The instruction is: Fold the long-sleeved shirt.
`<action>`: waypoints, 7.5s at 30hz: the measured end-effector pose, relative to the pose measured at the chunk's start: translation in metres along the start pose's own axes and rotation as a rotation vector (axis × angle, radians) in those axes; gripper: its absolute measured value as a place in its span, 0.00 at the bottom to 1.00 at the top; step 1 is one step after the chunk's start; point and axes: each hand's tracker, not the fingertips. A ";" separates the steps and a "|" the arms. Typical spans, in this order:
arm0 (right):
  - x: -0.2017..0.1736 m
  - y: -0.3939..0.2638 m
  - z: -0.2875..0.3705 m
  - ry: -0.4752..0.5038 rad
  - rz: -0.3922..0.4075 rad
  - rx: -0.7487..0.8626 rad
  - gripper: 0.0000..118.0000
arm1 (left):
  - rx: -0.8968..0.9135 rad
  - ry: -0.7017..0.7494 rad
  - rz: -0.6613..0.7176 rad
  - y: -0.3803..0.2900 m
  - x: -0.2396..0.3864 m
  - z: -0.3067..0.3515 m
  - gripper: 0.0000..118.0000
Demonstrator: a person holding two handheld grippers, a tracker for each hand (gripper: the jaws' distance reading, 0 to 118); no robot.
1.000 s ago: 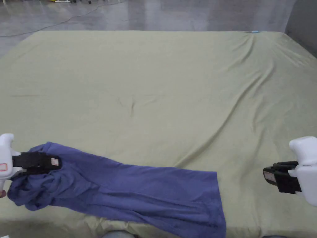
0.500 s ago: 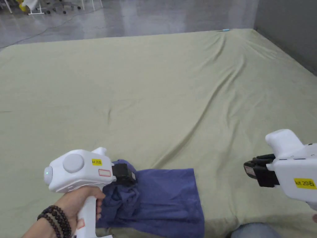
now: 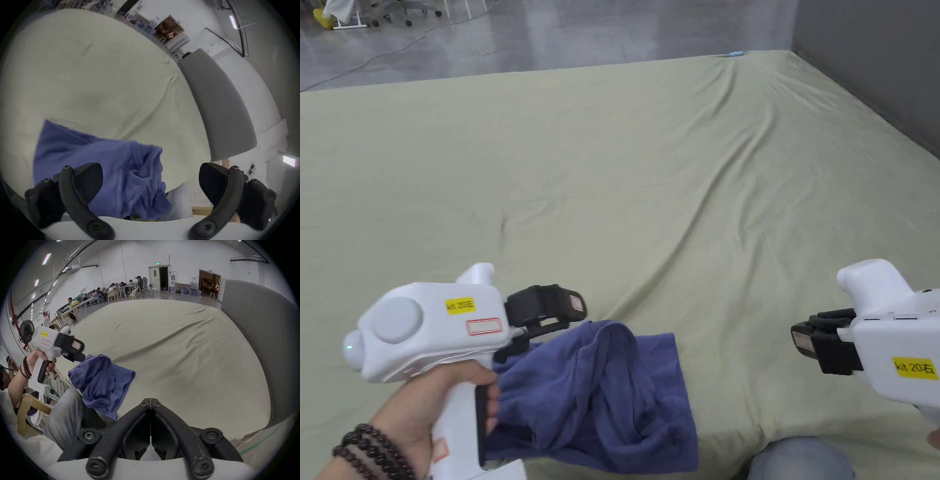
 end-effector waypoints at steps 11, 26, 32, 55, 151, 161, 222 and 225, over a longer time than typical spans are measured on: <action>-0.011 0.003 -0.002 0.016 0.028 -0.007 0.00 | -0.125 0.155 -0.269 -0.040 -0.005 -0.056 0.00; -0.008 0.003 0.012 -0.021 0.009 -0.009 0.00 | -0.379 -0.020 -0.295 -0.071 0.057 -0.145 0.00; -0.047 0.056 -0.008 0.091 0.048 0.045 0.00 | -0.164 -0.128 -0.259 -0.037 0.050 -0.046 0.00; -0.097 0.013 -0.213 0.367 -0.322 -0.260 0.00 | 0.083 0.018 0.082 -0.019 -0.115 0.023 0.30; -0.110 0.049 -0.009 -0.418 -0.013 0.836 0.01 | 0.915 0.445 -0.642 -0.071 0.109 0.045 0.00; -0.101 0.028 -0.024 -0.429 -0.024 0.785 0.00 | 0.808 0.445 -0.599 -0.085 0.086 0.022 0.00; -0.103 0.025 -0.018 -0.457 -0.002 0.847 0.97 | 0.872 0.477 -0.616 -0.094 0.088 0.040 1.00; -0.103 0.026 -0.017 -0.451 -0.011 0.848 0.97 | 0.872 0.486 -0.618 -0.093 0.090 0.039 1.00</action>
